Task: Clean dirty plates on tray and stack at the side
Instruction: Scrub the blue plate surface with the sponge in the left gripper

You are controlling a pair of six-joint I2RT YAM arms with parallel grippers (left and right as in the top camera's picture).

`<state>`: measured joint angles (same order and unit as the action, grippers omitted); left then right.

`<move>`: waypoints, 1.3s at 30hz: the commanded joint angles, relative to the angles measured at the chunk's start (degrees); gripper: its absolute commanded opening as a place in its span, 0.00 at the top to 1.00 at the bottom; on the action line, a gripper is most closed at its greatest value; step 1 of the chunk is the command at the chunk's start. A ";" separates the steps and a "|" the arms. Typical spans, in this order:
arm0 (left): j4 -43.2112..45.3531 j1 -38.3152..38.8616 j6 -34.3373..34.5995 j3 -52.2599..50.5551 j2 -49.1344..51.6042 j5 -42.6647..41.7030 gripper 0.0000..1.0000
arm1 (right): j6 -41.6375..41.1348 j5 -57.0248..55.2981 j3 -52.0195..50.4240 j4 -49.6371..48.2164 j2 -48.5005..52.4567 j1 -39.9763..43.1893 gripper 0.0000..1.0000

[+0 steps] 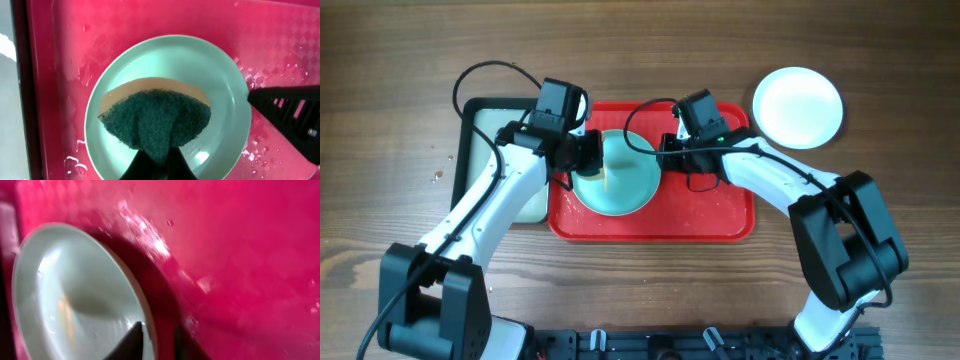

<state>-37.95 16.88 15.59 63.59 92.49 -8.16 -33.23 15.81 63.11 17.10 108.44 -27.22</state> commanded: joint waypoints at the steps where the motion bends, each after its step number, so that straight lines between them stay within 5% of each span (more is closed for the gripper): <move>1: 0.00 0.28 2.08 -0.72 0.66 0.79 0.96 | 0.28 -1.11 -0.63 1.09 1.27 -1.40 0.76; 5: 0.94 0.68 2.03 -2.95 0.79 0.76 0.96 | 0.24 -2.89 -0.61 -1.11 3.15 -3.50 0.96; 11: 7.63 0.92 1.16 -3.72 1.07 1.84 0.96 | -7.52 -5.27 -0.61 -6.25 3.15 -3.48 0.96; 39: 10.82 2.05 1.42 -3.72 13.55 9.11 0.96 | 0.42 -6.43 -0.57 -3.41 3.15 -3.69 0.96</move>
<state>-27.24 18.13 16.88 60.05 104.05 -0.21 -33.74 10.39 63.02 13.65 110.63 -30.72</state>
